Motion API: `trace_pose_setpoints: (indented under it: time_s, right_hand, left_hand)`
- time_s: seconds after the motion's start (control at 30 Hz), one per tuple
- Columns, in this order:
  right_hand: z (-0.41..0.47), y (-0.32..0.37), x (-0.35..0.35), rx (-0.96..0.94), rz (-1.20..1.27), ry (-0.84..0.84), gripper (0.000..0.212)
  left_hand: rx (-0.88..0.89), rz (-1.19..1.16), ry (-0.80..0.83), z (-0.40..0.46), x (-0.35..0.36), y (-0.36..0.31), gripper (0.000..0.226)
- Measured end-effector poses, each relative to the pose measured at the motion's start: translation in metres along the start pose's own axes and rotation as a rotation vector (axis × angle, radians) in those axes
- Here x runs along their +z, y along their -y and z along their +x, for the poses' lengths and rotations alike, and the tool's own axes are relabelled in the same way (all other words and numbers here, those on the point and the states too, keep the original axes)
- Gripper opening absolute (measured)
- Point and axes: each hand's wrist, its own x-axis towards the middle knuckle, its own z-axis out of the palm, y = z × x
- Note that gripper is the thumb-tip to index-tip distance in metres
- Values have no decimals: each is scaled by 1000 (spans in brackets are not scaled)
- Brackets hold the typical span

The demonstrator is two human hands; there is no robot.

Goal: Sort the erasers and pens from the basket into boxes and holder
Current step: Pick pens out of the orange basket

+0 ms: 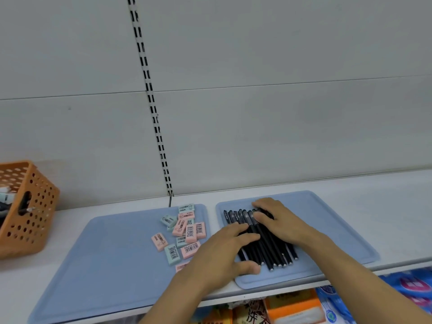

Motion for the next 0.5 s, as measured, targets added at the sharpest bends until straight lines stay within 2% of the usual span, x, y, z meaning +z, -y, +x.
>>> trace_pose_setpoints:
  time_s: [0.07,0.17,0.37,0.5]
  right_hand:
    - [0,1,0,-24,-12,-24,35]
    - [-5,12,-3,-62,-6,-120,39]
    - [-29,83,14,-236,85,-417,27]
    - [-29,146,48,-314,211,-483,22]
  left_hand:
    - [-2,-2,-10,-1,-1,1,69]
    - [-7,-7,-95,-6,-4,1,68]
    - [76,44,-508,-45,-27,17,44]
    - [108,78,-762,-95,-58,53,27]
